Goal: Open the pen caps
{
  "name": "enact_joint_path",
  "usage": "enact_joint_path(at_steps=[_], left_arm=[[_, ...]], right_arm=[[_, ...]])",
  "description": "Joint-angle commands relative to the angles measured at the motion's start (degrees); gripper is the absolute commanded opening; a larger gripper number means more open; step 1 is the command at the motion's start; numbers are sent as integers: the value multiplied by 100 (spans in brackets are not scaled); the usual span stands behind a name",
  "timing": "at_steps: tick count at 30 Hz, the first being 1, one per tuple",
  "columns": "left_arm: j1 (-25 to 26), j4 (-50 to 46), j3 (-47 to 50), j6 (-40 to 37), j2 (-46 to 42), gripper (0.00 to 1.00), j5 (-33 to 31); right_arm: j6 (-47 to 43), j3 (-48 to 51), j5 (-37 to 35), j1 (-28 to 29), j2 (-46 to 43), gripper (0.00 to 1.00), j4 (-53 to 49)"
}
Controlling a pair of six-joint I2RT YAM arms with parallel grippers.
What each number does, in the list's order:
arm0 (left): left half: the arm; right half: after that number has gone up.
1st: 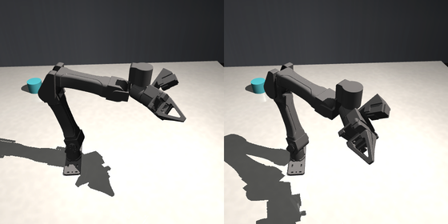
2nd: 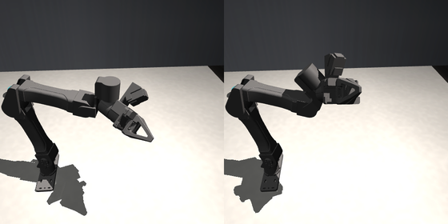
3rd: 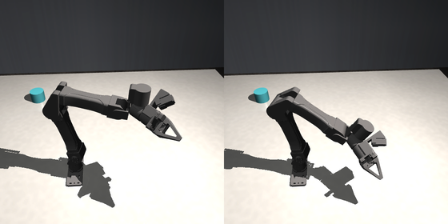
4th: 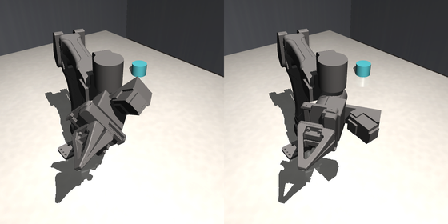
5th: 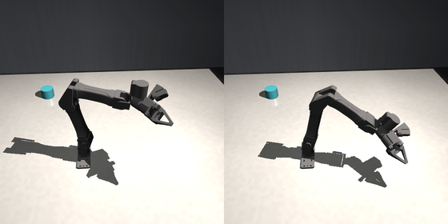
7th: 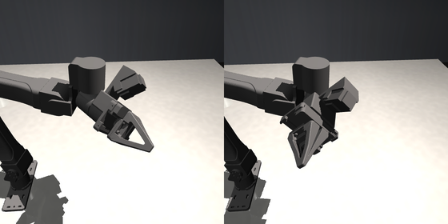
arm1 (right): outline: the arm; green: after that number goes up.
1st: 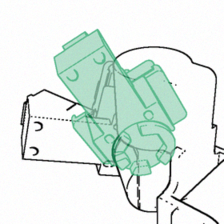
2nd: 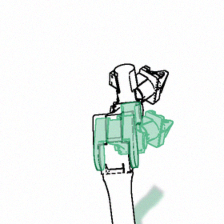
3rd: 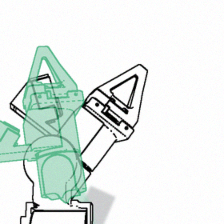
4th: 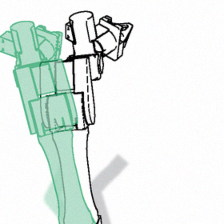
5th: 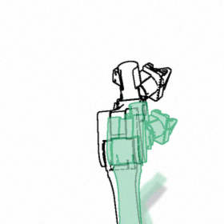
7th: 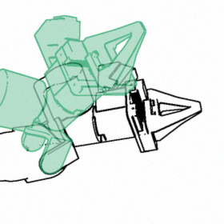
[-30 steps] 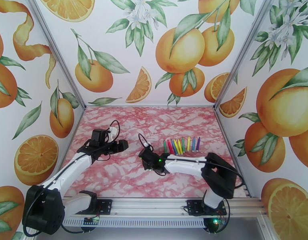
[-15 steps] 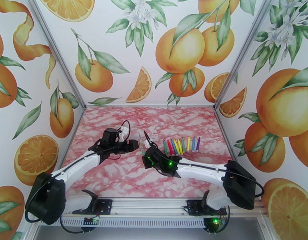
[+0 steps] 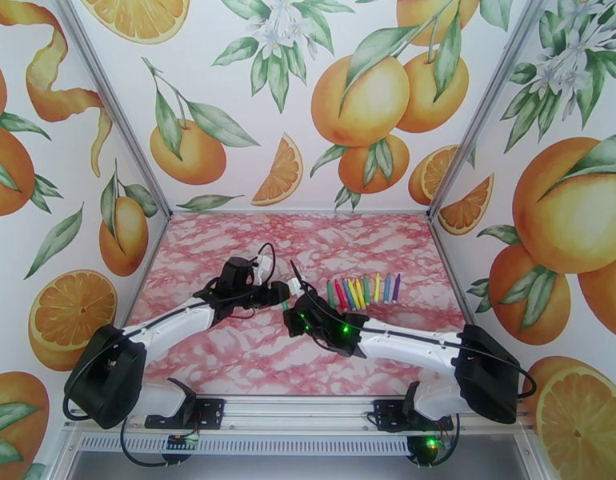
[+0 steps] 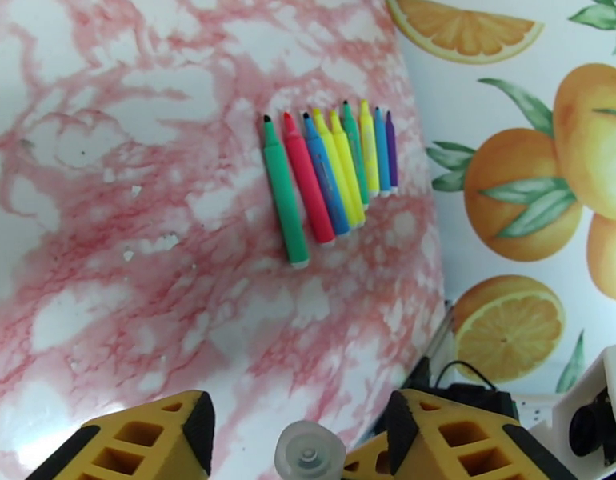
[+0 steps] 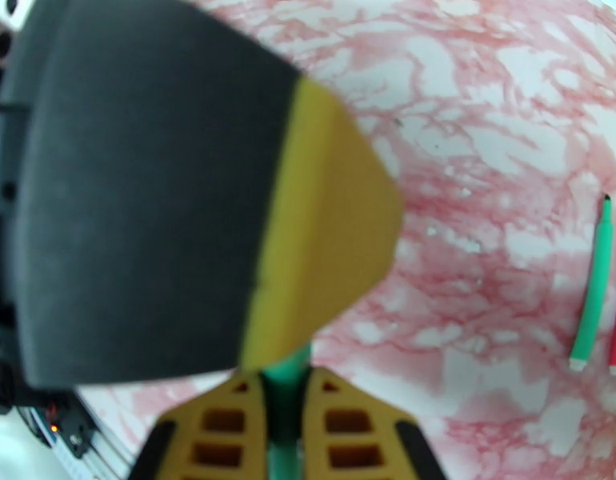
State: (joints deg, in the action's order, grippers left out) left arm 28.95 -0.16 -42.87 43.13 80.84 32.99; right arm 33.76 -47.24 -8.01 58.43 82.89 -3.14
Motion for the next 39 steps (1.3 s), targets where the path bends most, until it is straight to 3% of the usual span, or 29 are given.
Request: enact_joint_path(at_steps=[1, 9, 17, 25, 27, 31, 39], left_arm=[[32, 314, -213, 79, 41, 54, 14], [68, 386, -213, 137, 77, 45, 31], [143, 433, -204, 177, 81, 26, 1], [138, 399, -230, 169, 82, 18, -38], [141, 396, -239, 170, 88, 15, -30], [146, 355, -261, 158, 74, 8, 8], [170, 323, -322, 125, 37, 1, 257]], right_arm=[[-72, 4, 122, 3, -38, 7, 138], [-81, 5, 116, 12, -13, 6, 191], [-89, 31, 54, 11, -65, 6, 169], [-99, 79, 50, 10, -89, 6, 161], [-89, 98, 19, 10, -104, 10, 151], [-96, 193, -16, 10, -140, 32, 231], [-131, 205, 192, -25, 100, 39, 525]])
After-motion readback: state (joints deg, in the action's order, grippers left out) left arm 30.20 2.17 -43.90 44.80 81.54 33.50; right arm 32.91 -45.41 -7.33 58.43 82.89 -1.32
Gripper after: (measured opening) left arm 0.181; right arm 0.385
